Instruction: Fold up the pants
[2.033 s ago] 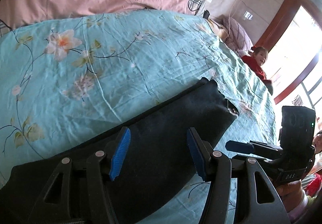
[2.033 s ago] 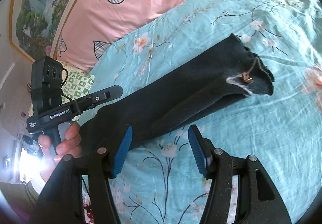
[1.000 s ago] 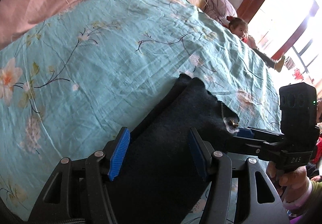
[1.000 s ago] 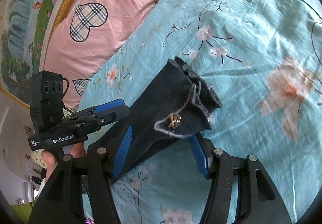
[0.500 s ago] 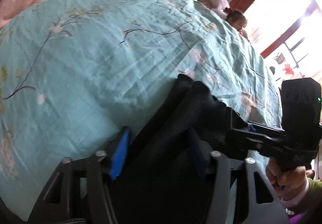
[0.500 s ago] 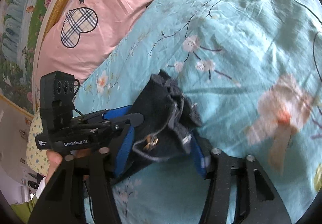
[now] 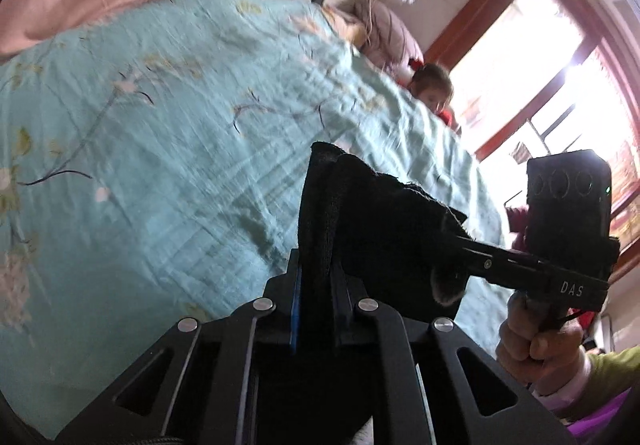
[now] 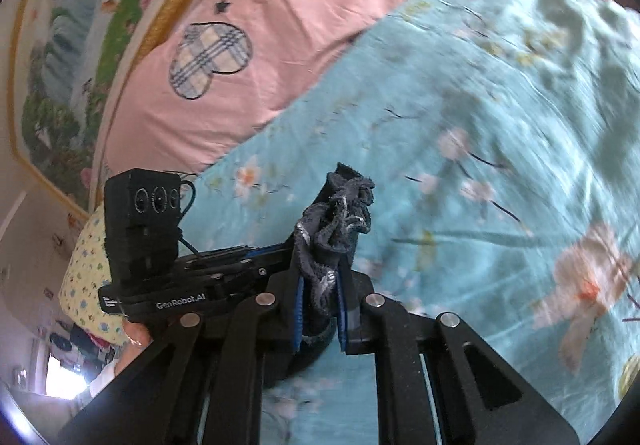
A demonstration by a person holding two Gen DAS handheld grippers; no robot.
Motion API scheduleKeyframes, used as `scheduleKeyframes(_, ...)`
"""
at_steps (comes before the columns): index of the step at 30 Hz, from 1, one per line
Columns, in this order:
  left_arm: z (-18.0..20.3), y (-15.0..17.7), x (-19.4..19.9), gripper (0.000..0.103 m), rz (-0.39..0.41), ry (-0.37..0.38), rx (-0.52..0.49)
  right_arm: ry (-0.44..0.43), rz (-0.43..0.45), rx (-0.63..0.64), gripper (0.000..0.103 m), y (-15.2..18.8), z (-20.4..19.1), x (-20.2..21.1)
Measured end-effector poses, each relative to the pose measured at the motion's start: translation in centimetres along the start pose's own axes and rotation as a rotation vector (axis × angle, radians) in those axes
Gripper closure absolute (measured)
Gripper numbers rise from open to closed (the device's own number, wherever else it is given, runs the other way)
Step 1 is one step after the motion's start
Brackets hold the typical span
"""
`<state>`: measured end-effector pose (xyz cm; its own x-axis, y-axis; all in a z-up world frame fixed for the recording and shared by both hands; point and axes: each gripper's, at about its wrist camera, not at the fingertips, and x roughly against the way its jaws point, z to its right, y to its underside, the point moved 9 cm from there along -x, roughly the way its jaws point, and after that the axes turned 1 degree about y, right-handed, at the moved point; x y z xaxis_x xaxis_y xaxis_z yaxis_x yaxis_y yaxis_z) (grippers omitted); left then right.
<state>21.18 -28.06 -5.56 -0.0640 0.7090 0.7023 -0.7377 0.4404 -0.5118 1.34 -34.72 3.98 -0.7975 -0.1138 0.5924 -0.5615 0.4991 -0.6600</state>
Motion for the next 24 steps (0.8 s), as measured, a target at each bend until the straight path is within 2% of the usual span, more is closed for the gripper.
scheduleKeyframes(4, -0.1, 0.4, 2.8, 0.094, 0.072, 0.012, 0.038, -0.067, -0.004, 0.034, 0.089, -0.1, -3.1, 0.2)
scheduleKeyframes(11, -1.4, 2.8, 7.9, 0.094, 0.185, 0.032, 0.142, -0.169, -0.041, 0.099, 0.09, 1.4, -8.3, -0.1)
scheduleKeyframes(16, -2.3, 4.6, 10.3, 0.094, 0.229, 0.021, 0.201, -0.231, -0.091, 0.128, 0.09, 3.1, -11.4, -1.4)
scheduleKeyframes(24, -4.0, 7.4, 12.5, 0.094, 0.268, 0.006, 0.273, -0.282, -0.164, 0.15, 0.09, 5.5, -14.1, -3.5)
